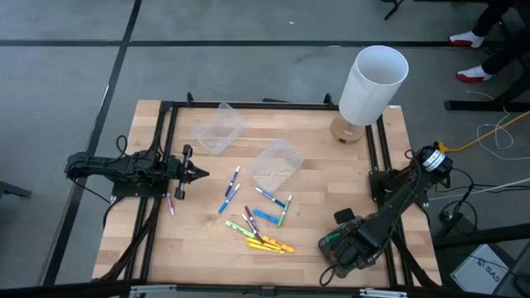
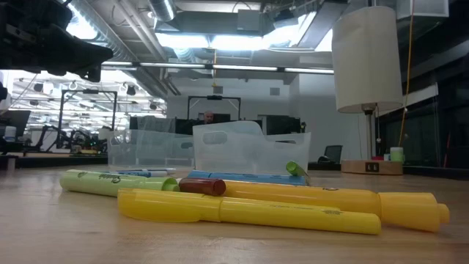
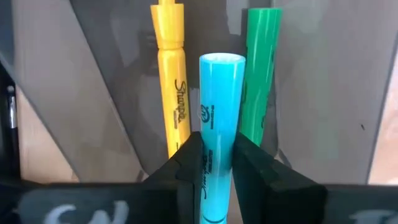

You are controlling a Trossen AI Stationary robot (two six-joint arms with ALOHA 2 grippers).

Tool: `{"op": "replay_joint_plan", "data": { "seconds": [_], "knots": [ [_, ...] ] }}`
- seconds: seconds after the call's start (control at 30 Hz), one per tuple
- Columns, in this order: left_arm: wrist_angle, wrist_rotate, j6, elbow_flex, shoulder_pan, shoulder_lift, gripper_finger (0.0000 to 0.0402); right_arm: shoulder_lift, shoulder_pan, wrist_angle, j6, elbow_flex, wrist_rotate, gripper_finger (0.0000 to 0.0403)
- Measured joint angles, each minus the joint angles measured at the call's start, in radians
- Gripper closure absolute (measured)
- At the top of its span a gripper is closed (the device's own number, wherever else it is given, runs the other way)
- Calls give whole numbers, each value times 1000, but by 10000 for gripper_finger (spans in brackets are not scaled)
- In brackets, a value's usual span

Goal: Pick & Place Markers
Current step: Put the light blue highlighter into the black bin, then put the yellow highlighter into the black bin

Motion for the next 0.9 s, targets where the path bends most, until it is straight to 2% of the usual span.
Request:
{"op": "replay_joint_plan", "data": {
  "seconds": [0.33,0.53,0.9],
  "knots": [
    [0,0,0,0,0,0,398,0,-20,31,-4,-12,-3,337],
    [0,0,0,0,0,0,398,0,-20,56,10,-12,-62,334],
    [0,0,0,0,0,0,398,0,-23,64,2,-12,-71,279]
  ]
}}
